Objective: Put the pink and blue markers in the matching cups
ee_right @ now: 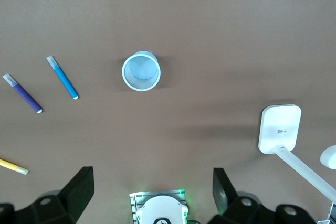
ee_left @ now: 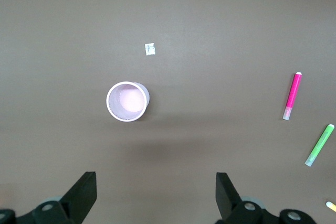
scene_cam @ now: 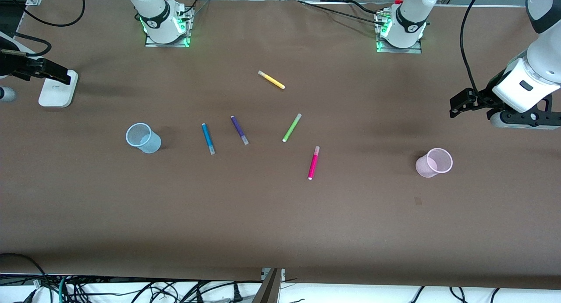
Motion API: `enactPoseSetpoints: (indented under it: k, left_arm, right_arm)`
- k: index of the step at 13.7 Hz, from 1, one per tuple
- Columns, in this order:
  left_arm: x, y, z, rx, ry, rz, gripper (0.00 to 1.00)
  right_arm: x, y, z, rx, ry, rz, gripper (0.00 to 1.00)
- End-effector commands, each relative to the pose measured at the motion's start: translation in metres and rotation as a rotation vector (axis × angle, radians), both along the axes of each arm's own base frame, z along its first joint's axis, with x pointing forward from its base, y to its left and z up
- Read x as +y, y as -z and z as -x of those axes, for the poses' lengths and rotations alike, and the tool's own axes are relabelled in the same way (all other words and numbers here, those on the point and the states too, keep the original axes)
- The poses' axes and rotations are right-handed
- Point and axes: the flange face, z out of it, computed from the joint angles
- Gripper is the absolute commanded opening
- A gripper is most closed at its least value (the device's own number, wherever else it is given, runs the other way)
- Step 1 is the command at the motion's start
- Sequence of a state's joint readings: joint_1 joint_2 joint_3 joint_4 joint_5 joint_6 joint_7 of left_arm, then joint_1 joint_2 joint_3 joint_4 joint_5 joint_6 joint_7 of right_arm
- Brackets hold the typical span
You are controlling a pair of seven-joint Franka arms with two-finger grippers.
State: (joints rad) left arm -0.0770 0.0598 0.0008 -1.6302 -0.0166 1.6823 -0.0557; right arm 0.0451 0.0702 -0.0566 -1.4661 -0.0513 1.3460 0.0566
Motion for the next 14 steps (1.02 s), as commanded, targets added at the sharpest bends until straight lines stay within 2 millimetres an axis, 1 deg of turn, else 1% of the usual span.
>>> enactPoseSetpoints:
  k: [1,6,7,9,11,13,14]
  left_arm:
    - [0.0,-0.002,0.006,-0.004,0.017,0.007,1.0]
    - [-0.002,-0.003,0.007,-0.003,0.02,0.007,1.0]
    - [-0.002,-0.003,0.007,-0.003,0.02,0.007,1.0]
    - [-0.005,-0.004,0.007,-0.004,0.023,0.007,1.0]
    - [-0.007,-0.003,0.007,-0.003,0.023,0.007,1.0]
    - [-0.008,-0.002,0.008,0.002,0.023,0.006,1.0]
    - [-0.013,-0.002,0.008,0.002,0.031,0.007,1.0]
  right_arm:
    - [-0.002,-0.006,0.0,0.004,-0.015,0.008,1.0]
    - [-0.006,-0.004,-0.001,0.004,-0.01,0.0,1.0]
    - [-0.005,0.002,-0.005,0.015,-0.011,0.001,1.0]
    - [0.002,0.005,-0.006,0.014,0.0,0.0,1.0]
    - [0.017,0.026,-0.017,0.047,-0.026,0.002,1.0]
    - [0.038,0.046,-0.028,0.061,-0.064,0.003,1.0]
    - [0.05,0.061,-0.036,0.07,-0.085,0.003,1.0]
